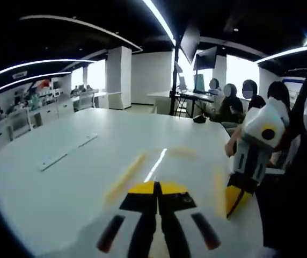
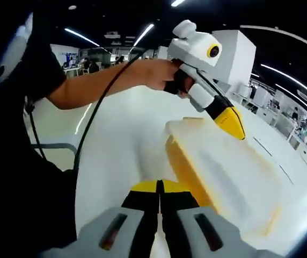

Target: Snap each plastic latch of the storage box into its locked position after aligning the lid with the box until every specified latch is closed and the lid sits flush.

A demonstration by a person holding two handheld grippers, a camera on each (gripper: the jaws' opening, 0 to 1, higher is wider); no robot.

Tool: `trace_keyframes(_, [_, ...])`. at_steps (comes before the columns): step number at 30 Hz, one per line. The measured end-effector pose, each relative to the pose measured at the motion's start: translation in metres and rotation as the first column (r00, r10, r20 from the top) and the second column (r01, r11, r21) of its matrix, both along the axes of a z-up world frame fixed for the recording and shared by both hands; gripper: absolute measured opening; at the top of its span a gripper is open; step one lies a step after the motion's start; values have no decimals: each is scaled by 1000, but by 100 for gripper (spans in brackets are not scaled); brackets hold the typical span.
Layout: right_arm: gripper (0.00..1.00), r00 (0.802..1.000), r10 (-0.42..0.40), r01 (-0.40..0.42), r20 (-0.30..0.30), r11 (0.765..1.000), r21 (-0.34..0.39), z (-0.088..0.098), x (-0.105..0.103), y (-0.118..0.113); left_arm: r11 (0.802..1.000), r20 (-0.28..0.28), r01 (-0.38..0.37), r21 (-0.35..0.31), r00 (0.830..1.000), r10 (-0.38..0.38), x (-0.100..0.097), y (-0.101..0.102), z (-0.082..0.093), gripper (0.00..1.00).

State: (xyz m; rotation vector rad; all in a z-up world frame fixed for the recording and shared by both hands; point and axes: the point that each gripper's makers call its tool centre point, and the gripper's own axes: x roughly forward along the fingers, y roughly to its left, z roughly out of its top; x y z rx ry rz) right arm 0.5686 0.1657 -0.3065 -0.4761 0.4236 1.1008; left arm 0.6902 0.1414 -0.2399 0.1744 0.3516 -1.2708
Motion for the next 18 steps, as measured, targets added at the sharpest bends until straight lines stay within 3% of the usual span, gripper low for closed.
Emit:
trace_keyframes(8, [0, 999, -38, 39, 24, 999, -34, -5, 9, 1, 1000, -6, 16, 2, 1000, -16, -1, -3, -4, 0])
trace_keyframes(11, [0, 999, -49, 49, 18, 999, -21, -5, 10, 3, 998, -4, 23, 58, 1000, -23, -3, -4, -10, 0])
trace_keyframes(12, [0, 999, -51, 52, 16, 998, -20, -5, 10, 3, 999, 12, 30, 38, 999, -31, -3, -7, -5, 0])
trace_keyframes(18, [0, 997, -73, 75, 32, 996, -54, -6, 13, 3, 995, 28, 51, 85, 998, -54, -1, -17, -12, 0])
